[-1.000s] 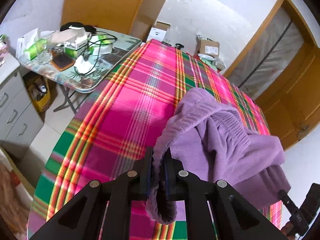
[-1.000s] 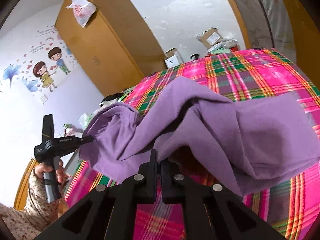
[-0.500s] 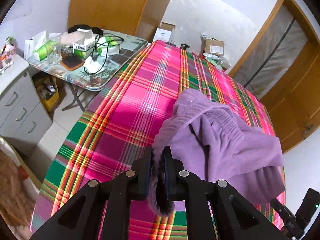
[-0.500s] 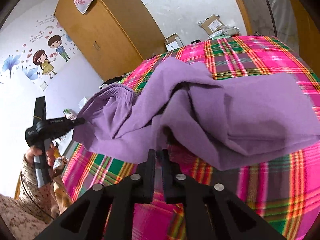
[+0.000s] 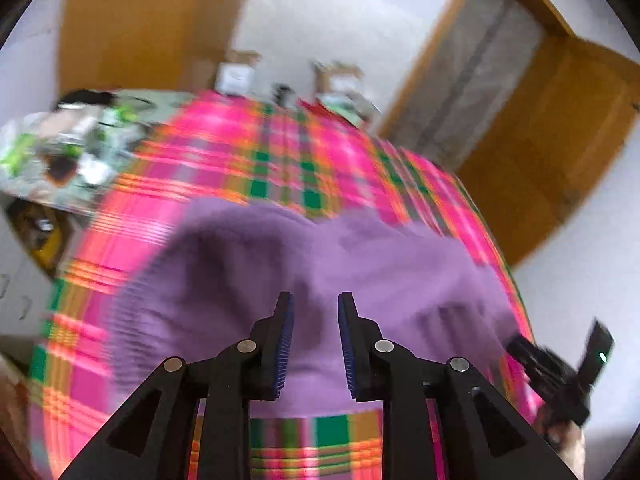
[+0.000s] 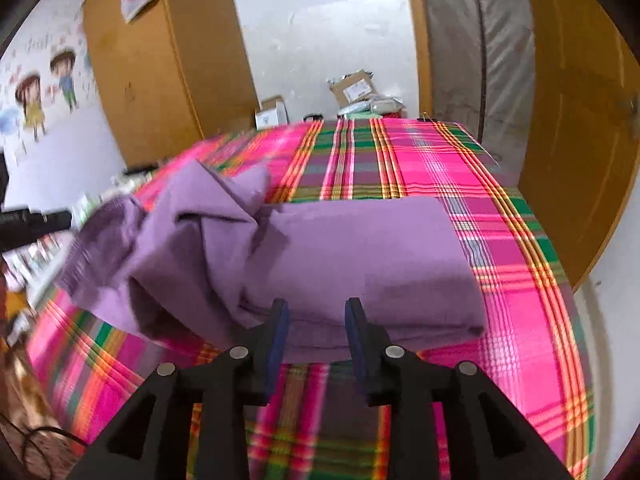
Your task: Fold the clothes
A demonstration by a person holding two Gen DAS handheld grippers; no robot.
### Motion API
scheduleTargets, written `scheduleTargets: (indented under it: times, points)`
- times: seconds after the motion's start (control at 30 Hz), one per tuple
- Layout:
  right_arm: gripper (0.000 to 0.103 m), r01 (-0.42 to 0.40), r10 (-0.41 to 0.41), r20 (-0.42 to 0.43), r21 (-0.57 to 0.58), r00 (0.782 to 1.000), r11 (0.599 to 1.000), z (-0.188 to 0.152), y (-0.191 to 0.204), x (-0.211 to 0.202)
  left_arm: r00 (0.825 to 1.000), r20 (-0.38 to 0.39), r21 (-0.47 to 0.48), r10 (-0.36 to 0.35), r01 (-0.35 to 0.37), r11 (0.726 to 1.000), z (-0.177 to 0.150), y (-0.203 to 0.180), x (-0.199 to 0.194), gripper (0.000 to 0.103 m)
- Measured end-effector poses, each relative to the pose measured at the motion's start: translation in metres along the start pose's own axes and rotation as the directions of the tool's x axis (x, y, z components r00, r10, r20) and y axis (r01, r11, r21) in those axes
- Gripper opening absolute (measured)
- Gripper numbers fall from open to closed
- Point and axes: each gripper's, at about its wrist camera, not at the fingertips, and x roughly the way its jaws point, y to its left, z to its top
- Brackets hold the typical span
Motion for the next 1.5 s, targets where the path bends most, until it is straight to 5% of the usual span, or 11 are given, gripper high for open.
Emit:
scheduleTargets:
  times: [0.23,0.63,0.7,0.83,1.23,1.5]
  points:
    - [0.034,-0.009,0.002,-0.039,-0.178,0.999,0.984,0.002,0.023,0.018,0.983,-0.143,0.077,-0.11,0.122,0.989,-0.006,-0.057,0.052,0.023]
    - [0.038,0.022,-0.053,-0.089,-0.314,0.995,0.949,0.005,0.035,0.053,0.965,-0.229,0.109,-0.125,0.153,0.982,-0.006,-0.089,0.095,0.023]
    - [0.035,0.005,-0.035,-0.093,-0.305,0.995,0.952,0.006,0.033,0.055,0.964,-0.233,0.106,-0.127,0.155,0.982,-0.004,-0.091,0.099,0.023]
    - [0.009,0.005,-0.023,-0.069,-0.253,0.997,0.968,0.015,0.019,0.051,0.963,-0.239,0.103,-0.128,0.156,0.982,-0.002,-0.096,0.105,0.023]
    - [0.008,0.105,-0.101,0.073,-0.048,0.992,0.993,0.033,-0.039,0.01,0.972,-0.219,0.098,-0.08,0.103,0.99,0.004,-0.101,0.112,0.023]
    - [0.008,0.222,-0.23,0.096,0.091,0.968,0.971,0.034,-0.091,-0.008,0.975,-0.212,0.078,-0.066,0.085,0.993,0.01,-0.098,0.119,0.023]
